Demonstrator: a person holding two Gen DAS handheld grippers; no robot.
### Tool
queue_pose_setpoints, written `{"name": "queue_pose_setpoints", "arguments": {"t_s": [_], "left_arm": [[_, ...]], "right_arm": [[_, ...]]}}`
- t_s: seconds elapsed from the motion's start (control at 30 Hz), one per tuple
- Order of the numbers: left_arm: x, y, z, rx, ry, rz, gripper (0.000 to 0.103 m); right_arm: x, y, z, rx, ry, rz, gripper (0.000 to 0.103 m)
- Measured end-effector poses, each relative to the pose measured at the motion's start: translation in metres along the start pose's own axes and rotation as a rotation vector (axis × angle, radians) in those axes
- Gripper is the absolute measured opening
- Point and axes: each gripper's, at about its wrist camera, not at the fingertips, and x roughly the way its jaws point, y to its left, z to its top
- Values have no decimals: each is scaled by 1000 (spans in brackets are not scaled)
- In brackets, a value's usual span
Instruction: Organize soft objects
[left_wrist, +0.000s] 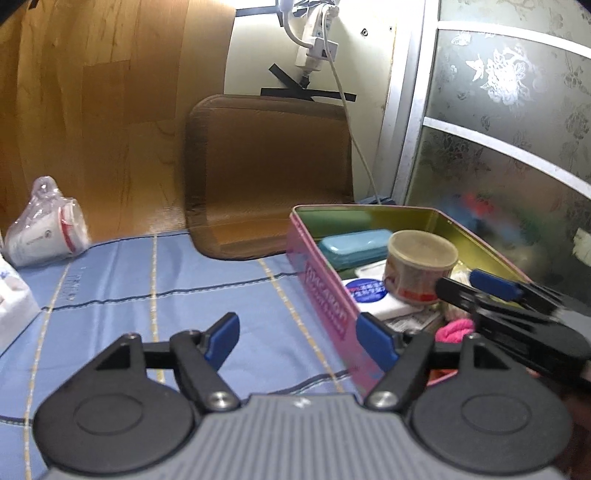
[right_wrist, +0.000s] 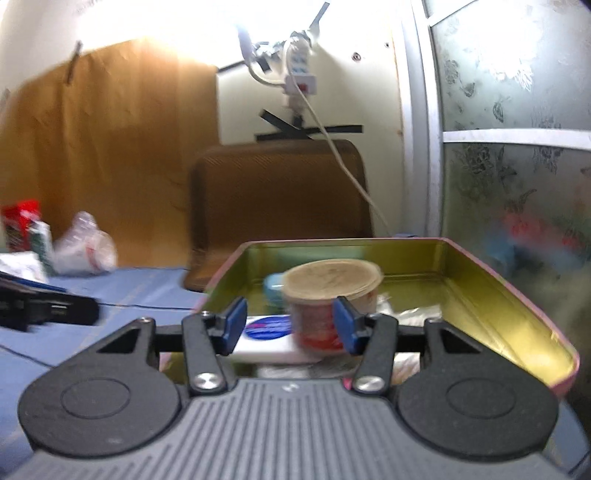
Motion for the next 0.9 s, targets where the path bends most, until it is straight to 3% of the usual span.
{"name": "queue_pose_setpoints", "arguments": {"t_s": [0.27, 0.57, 0.9], "left_arm": [[-16, -2, -14, 32, -10, 67, 103], [-24, -5, -27, 77, 23, 141, 103], [-32, -1, -36, 76, 0, 180, 103]], "right_arm": [[-37, 7, -9, 210, -9, 94, 60], [-50, 17, -25, 335, 51, 106, 64], [-59, 20, -24, 325, 27, 106, 66]]}}
